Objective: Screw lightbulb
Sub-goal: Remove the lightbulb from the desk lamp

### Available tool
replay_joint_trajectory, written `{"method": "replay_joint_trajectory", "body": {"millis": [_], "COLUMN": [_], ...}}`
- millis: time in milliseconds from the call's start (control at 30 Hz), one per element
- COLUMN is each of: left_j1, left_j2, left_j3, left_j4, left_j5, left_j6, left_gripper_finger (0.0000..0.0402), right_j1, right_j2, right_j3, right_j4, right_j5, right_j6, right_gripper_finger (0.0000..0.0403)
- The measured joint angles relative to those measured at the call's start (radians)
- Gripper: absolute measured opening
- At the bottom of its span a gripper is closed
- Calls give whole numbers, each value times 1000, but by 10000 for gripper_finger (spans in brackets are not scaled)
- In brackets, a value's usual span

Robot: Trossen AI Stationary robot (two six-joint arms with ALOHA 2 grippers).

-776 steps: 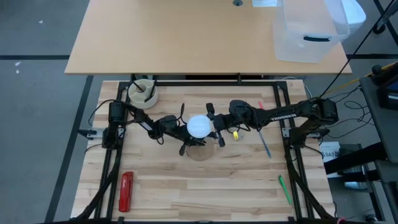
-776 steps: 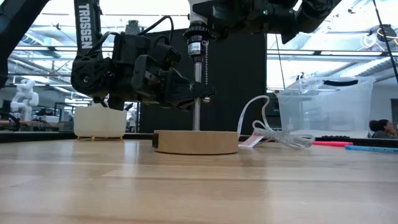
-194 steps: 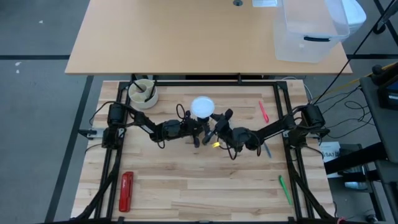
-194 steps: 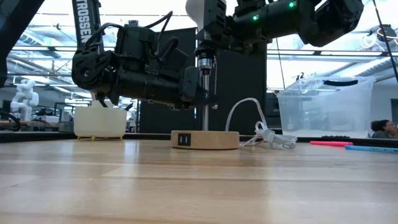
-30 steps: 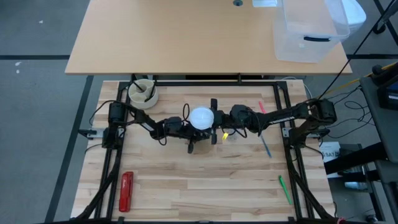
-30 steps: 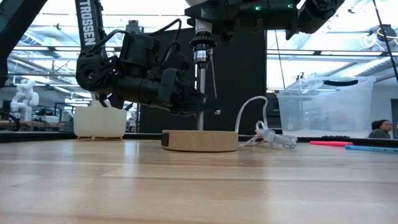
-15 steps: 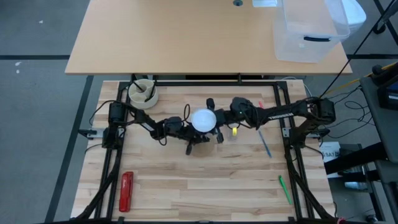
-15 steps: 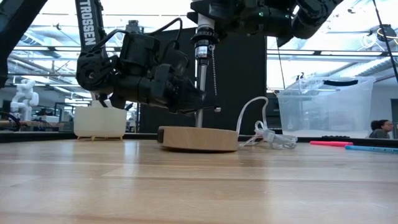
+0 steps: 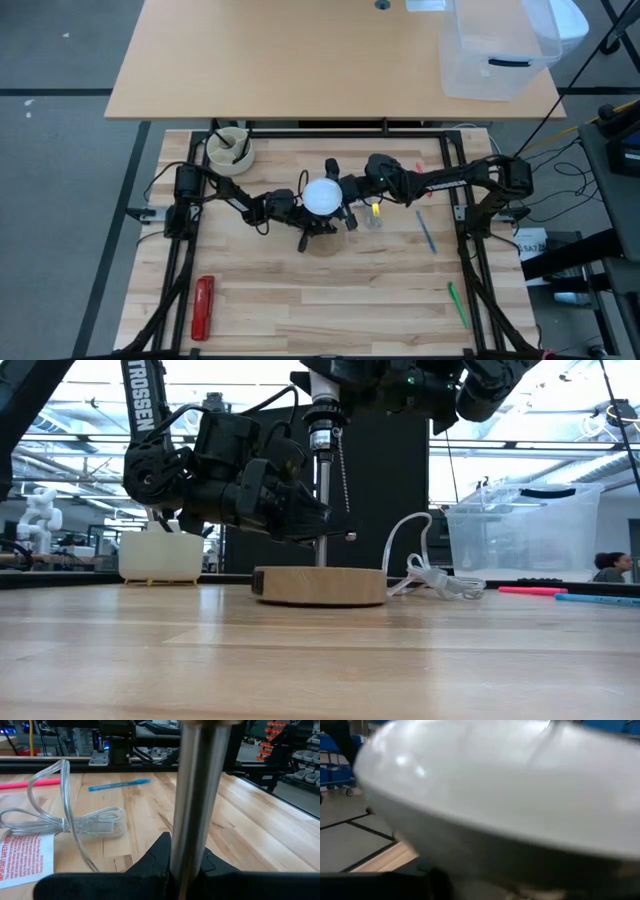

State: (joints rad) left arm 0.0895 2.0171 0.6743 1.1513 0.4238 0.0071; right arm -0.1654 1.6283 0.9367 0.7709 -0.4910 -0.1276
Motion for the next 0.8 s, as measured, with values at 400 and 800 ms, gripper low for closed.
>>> {"method": "replay_joint_trajectory", "body": {"millis": [400, 800], "left_j1": [0, 0], "left_j2": [0, 0], "left_j3": [0, 1], "left_j4": [-5, -6], "left_j5": [-11, -23], "left_j6": [1, 1], "left_gripper_finger": [25, 26], "right_j1": [24, 83], "right_j2": [-4, -103], "right_j3": [1, 1], "right_j4": [-7, -186], "right_j5": [57, 212], "right_j6": [34, -39], "right_gripper_finger": [300, 299]}}
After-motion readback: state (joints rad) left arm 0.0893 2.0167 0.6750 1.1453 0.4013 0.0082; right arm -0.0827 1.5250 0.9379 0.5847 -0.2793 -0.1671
